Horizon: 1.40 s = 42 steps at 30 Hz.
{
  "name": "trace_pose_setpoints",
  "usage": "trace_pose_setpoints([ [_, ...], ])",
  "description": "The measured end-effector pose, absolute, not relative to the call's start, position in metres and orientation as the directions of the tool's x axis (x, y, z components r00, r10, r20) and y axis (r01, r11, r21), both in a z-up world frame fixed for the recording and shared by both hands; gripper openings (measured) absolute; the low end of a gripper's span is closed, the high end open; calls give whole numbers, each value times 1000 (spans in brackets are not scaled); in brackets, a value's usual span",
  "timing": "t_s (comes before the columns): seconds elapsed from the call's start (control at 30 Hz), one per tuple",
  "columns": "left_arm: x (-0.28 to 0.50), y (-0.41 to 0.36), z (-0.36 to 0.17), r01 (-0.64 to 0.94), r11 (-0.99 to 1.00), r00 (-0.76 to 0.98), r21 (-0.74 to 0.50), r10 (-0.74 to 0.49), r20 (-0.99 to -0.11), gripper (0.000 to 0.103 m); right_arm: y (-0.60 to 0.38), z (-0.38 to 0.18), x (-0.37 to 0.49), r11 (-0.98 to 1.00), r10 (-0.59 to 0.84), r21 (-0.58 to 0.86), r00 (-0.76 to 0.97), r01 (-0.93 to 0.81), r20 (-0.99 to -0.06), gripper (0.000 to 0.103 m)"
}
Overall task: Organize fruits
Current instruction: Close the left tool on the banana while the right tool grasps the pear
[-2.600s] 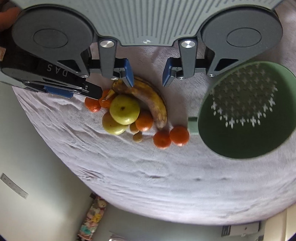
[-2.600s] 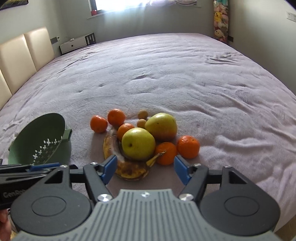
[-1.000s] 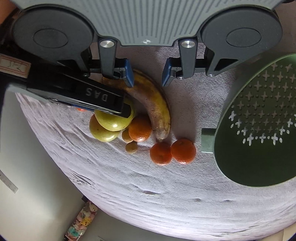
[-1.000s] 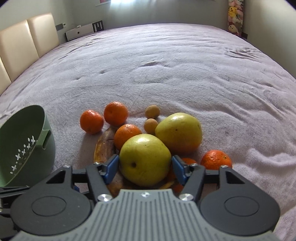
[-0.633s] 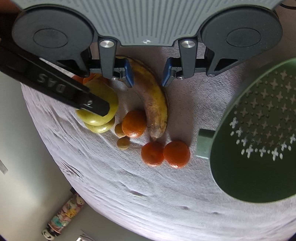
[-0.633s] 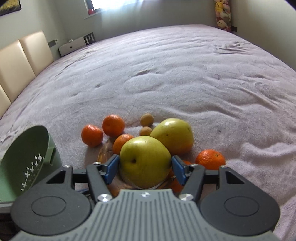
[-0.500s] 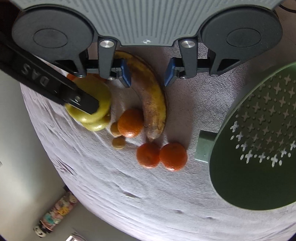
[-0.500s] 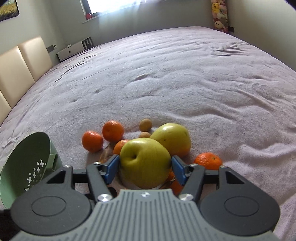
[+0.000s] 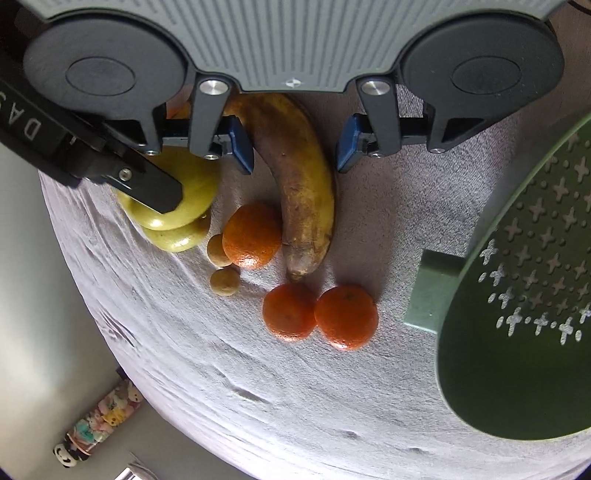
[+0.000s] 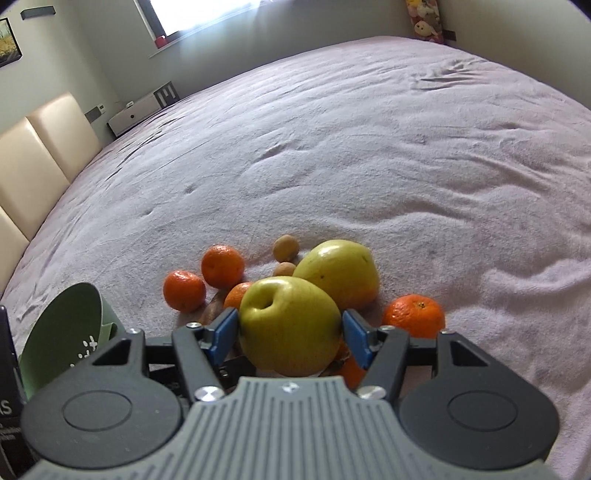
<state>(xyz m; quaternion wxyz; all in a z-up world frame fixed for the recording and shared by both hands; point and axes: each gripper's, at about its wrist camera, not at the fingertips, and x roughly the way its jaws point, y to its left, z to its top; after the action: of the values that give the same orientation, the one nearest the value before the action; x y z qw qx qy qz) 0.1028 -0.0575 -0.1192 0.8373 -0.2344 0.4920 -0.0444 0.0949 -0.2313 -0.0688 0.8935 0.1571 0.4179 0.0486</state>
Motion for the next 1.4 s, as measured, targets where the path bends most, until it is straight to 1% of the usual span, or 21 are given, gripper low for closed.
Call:
trace_pose_setpoints([
  [0.13, 102, -58, -119, -136, 893, 518, -429, -304, -799, 55, -228, -73, 99, 943, 233, 330, 635, 36, -736, 60],
  [0.27, 102, -61, -120, -131, 896, 520, -424, -302, -799, 55, -226, -77, 103, 942, 231, 331, 622, 48, -748, 60],
  [0.5, 102, -59, -121, -127, 896, 519, -426, -305, -798, 55, -217, -84, 111, 941, 226, 331, 606, 66, -762, 71],
  [0.6, 103, -59, -121, -125, 895, 518, -429, -310, -797, 55, -216, -85, 112, 946, 211, 317, 609, 70, -765, 69],
  [0.63, 103, -58, -122, -125, 894, 518, -431, -312, -797, 55, -215, -85, 112, 949, 201, 308, 610, 75, -767, 64],
  [0.97, 102, -54, -118, -113, 889, 515, -443, -329, -792, 54, -211, -80, 108, 958, 171, 277, 624, 76, -762, 63],
  [1.4, 90, -52, -94, -124, 912, 537, -391, -270, -799, 41, -211, -57, 95, 960, 162, 272, 659, 66, -734, 63],
])
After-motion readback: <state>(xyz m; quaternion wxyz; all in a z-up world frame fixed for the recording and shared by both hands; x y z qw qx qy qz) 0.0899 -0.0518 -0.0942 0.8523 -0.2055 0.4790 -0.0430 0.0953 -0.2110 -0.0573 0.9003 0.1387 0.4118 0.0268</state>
